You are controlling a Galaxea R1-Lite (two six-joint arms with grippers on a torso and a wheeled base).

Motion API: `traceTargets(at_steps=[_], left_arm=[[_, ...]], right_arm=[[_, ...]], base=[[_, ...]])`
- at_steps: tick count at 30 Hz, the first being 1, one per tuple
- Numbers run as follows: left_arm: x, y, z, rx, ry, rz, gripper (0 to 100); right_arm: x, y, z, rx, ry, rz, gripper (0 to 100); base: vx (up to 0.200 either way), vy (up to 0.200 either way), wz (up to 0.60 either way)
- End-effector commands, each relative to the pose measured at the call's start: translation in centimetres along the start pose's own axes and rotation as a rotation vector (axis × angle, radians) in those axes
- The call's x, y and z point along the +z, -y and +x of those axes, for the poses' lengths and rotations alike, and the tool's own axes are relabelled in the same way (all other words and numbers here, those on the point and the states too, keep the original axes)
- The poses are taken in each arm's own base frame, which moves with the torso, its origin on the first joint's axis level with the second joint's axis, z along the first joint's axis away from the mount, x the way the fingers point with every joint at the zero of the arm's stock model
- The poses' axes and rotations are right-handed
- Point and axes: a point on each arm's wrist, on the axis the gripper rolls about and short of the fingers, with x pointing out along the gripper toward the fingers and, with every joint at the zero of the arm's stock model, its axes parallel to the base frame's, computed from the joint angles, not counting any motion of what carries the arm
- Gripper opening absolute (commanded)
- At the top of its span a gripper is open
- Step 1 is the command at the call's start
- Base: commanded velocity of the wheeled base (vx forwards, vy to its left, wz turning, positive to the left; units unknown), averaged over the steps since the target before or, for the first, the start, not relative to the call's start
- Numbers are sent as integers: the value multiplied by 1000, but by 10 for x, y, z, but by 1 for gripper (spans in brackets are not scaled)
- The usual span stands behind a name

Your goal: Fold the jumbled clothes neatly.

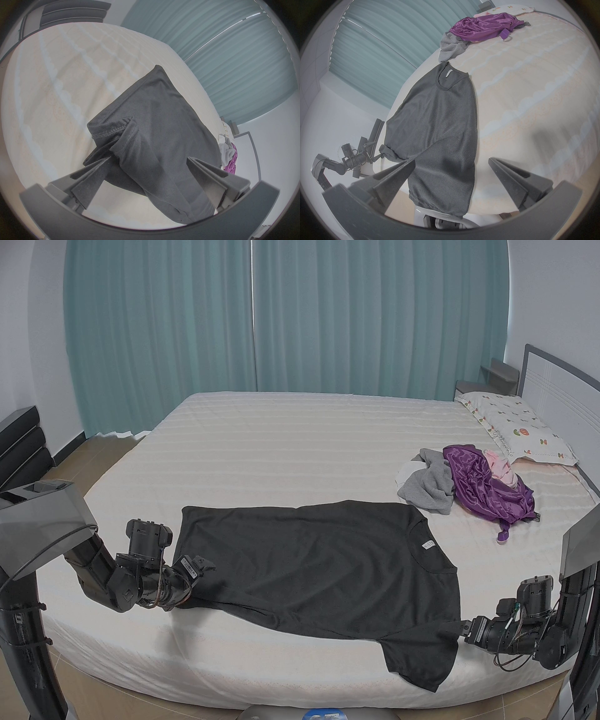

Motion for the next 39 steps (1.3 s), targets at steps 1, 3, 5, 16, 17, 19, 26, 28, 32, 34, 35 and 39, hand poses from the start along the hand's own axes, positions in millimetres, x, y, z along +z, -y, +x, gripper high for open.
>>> traceTargets(at_steps=[1, 3, 5, 16, 17, 19, 26, 28, 32, 34, 35, 39], left_arm=[[-2, -3, 4, 17, -3, 0, 100], [-3, -3, 6, 21, 2, 1, 100], [-3, -3, 9, 27, 7, 1, 100], [-1, -3, 14, 37, 23, 0, 0], [-1, -3, 14, 39, 21, 0, 0], [-1, -3, 11, 39, 23, -3, 0], [1, 1, -6, 23, 38, -7, 0], [2, 3, -11, 15, 44, -5, 0], [2, 4, -22, 5, 52, -4, 0], [2, 5, -25, 1, 55, -4, 0], [1, 5, -28, 0, 56, -3, 0], [-1, 3, -36, 1, 55, -2, 0]], right_arm=[[-4, 1, -2, -9, -16, 6, 100], [-4, 1, -2, -9, -16, 6, 100], [-4, 1, -2, -9, -16, 6, 100], [-4, 1, -2, -9, -17, 7, 100], [-4, 1, -2, -9, -17, 7, 100], [-4, 1, -2, -9, -17, 7, 100], [-4, 1, -2, -9, -16, 6, 100], [-4, 1, -2, -9, -16, 6, 100], [-3, 1, -3, -7, -13, 5, 100], [-3, 1, -3, -6, -12, 5, 100], [-3, 0, -3, -6, -11, 4, 100], [-3, 0, -4, -4, -8, 8, 100]], base=[[0, 0, 0], [0, 0, 0], [0, 0, 0], [0, 0, 0], [0, 0, 0], [0, 0, 0], [0, 0, 0], [0, 0, 0], [0, 0, 0], [0, 0, 0], [0, 0, 0], [0, 0, 0]])
